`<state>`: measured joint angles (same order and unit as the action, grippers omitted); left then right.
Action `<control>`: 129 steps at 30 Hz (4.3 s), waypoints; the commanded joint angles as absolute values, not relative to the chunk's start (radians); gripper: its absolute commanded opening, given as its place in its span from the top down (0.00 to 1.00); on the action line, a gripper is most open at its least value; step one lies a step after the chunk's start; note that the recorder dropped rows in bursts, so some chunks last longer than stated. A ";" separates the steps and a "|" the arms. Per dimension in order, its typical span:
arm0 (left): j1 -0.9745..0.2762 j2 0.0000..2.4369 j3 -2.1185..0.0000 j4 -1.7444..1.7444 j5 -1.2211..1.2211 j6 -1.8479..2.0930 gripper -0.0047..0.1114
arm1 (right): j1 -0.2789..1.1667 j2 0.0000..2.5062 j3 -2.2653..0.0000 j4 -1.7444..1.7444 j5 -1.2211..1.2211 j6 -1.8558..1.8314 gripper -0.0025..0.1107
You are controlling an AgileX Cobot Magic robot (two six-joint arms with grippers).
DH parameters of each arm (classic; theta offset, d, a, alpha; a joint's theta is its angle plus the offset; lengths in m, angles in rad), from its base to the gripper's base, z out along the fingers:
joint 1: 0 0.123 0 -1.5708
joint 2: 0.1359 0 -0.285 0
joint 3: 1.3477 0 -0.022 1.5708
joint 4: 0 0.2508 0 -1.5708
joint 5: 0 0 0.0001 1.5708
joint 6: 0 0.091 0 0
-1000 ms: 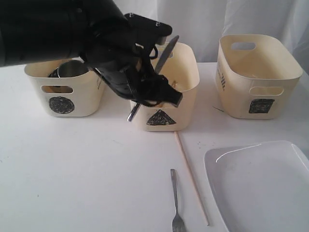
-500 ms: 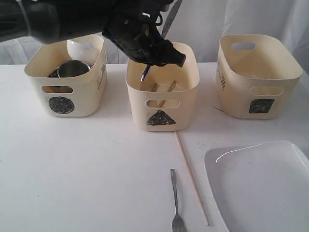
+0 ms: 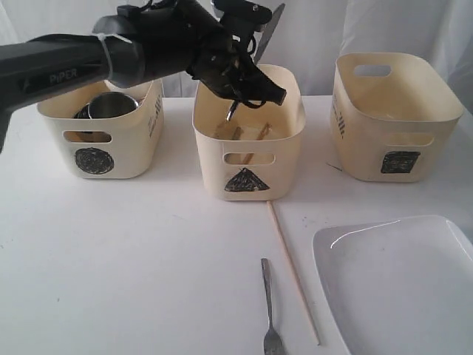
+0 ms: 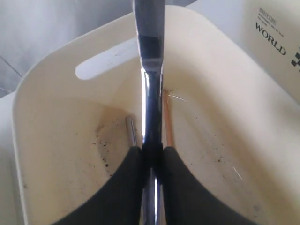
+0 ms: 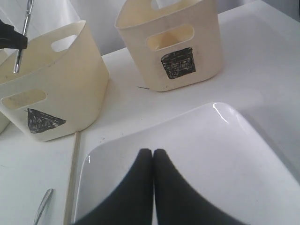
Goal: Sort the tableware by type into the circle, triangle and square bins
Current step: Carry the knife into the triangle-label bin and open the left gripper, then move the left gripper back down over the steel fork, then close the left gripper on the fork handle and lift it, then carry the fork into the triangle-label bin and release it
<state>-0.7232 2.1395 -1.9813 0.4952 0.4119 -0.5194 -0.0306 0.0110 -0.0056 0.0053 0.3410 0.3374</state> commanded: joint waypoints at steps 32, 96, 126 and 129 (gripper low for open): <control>-0.940 1.825 -1.647 0.313 0.816 -0.675 0.56 | -0.030 0.008 0.000 0.000 0.336 0.338 0.98; -1.023 2.015 -1.361 -0.095 0.610 -0.778 0.85 | -0.030 0.008 0.000 0.007 0.336 0.360 0.98; -1.009 1.745 -1.464 0.335 0.738 -0.691 0.85 | -0.030 0.008 0.000 0.007 0.336 0.360 0.98; -0.987 1.745 -1.518 0.381 0.728 -0.677 0.85 | -0.030 0.008 0.000 0.007 0.336 0.360 0.98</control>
